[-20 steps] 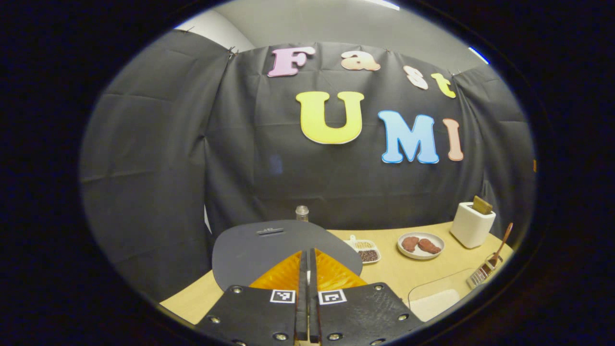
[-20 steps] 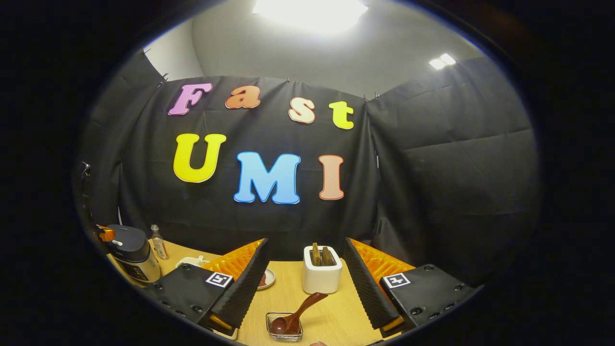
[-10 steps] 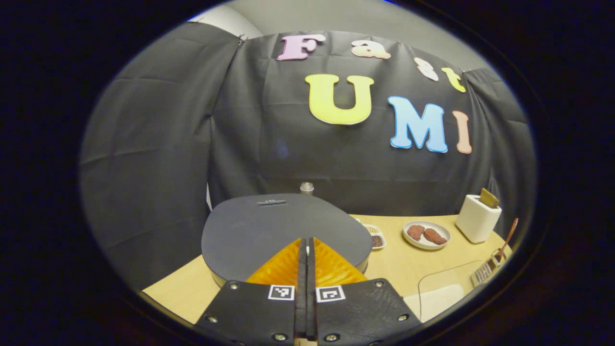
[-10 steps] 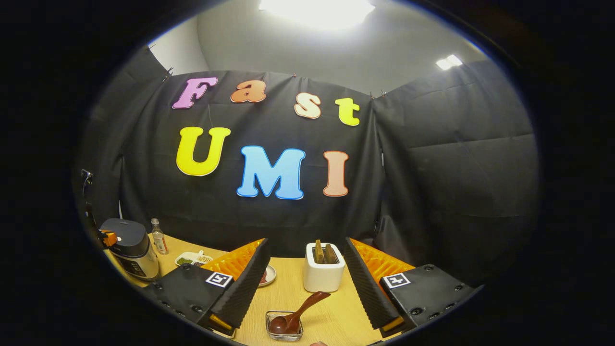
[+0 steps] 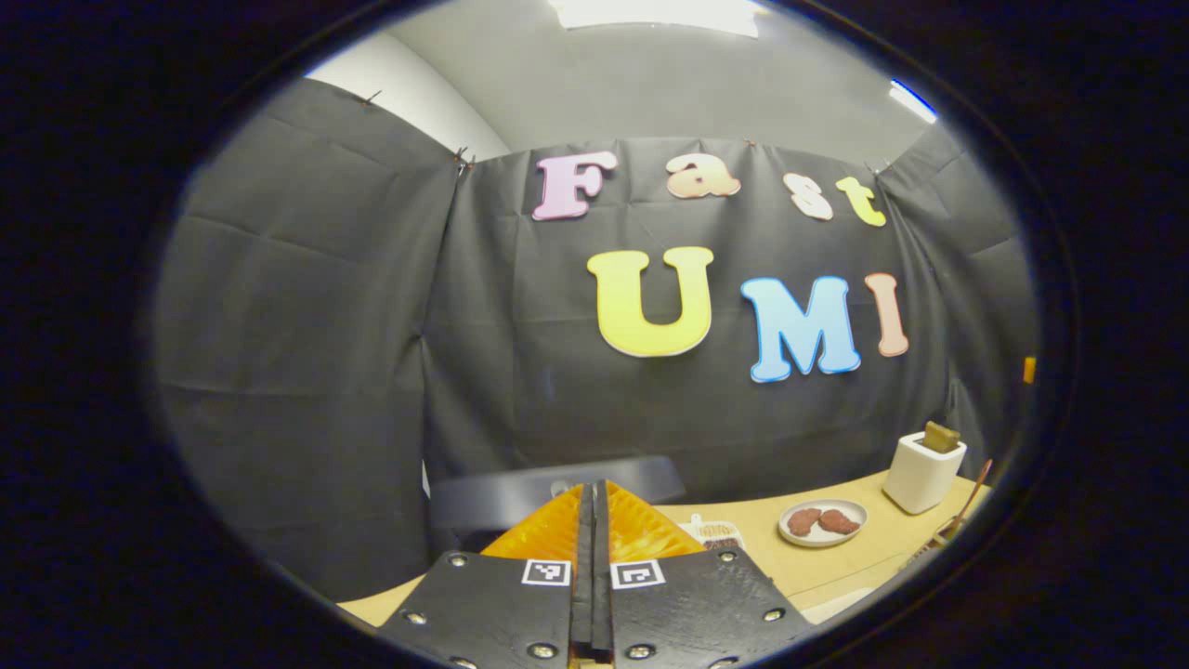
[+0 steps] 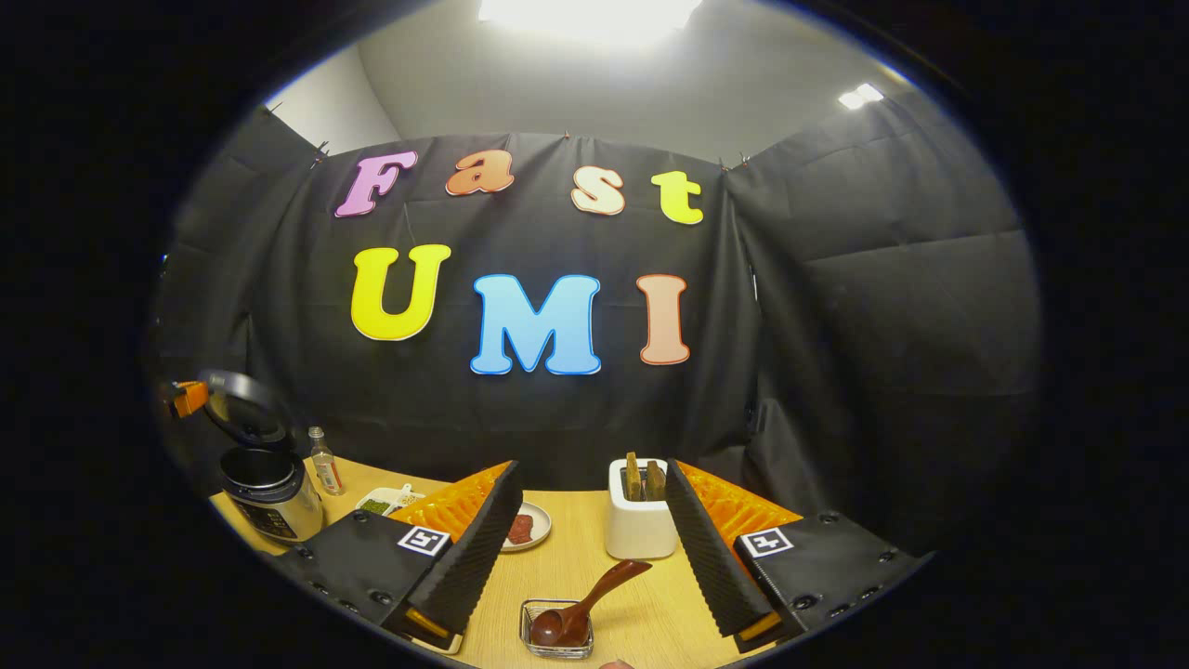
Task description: Close the left gripper, press the button to open the rice cooker; take a wooden spoon from the chopstick holder with the right hand, scoop a spoonful of rice and pour it into the rice cooker, then put the wooden spoon back into the chopstick holder.
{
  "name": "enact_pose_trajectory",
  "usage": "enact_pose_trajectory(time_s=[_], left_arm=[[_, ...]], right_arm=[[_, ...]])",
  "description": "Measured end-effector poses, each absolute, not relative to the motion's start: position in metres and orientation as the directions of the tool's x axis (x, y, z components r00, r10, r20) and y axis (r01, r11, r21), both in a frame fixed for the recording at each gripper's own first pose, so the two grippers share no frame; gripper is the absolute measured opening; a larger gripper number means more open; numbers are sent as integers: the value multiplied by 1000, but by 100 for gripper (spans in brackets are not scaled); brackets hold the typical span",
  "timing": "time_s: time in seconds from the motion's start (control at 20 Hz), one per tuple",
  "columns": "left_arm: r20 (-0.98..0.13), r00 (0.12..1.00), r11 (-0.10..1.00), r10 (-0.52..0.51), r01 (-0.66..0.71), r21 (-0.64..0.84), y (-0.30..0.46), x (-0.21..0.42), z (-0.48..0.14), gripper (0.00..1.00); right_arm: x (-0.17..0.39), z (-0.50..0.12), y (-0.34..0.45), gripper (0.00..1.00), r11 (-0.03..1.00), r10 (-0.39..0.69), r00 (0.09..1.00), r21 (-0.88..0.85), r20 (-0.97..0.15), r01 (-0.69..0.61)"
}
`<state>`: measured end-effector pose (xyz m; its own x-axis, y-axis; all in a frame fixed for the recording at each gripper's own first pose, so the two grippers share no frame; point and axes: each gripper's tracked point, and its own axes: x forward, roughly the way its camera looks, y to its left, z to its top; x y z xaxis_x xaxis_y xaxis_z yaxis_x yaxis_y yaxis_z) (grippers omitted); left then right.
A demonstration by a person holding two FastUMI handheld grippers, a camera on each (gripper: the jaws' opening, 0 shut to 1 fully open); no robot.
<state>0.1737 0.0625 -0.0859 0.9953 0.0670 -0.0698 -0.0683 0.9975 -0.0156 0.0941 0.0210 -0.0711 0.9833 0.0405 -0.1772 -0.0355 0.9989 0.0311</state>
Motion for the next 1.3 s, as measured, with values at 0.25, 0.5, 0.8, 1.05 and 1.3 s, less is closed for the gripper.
enact_pose_trajectory(time_s=[0.25, 0.5, 0.8, 1.05, 1.3], left_arm=[[17, 997, 996, 78, -78, -33, 69, 140, -18, 20], [35, 993, 994, 109, -110, 0, 74, 102, 5, 77], [9, 990, 990, 141, -141, 15, 83, 67, 8, 77], [-29, 984, 983, 178, -177, 39, 97, 46, -5, 79], [-76, 976, 979, 203, -201, 34, 111, 37, -20, 77]], right_arm=[[107, -91, 15, 98, 996, 71, 972, 75, -225, -55], [121, -122, 12, 97, 988, 98, 948, 147, -302, -55], [129, -170, 9, 98, 975, 118, 902, 219, -415, -27], [130, -209, 3, 98, 954, 106, 852, 293, -513, 57], [125, -242, 9, 95, 918, 129, 795, 374, -593, 130]])
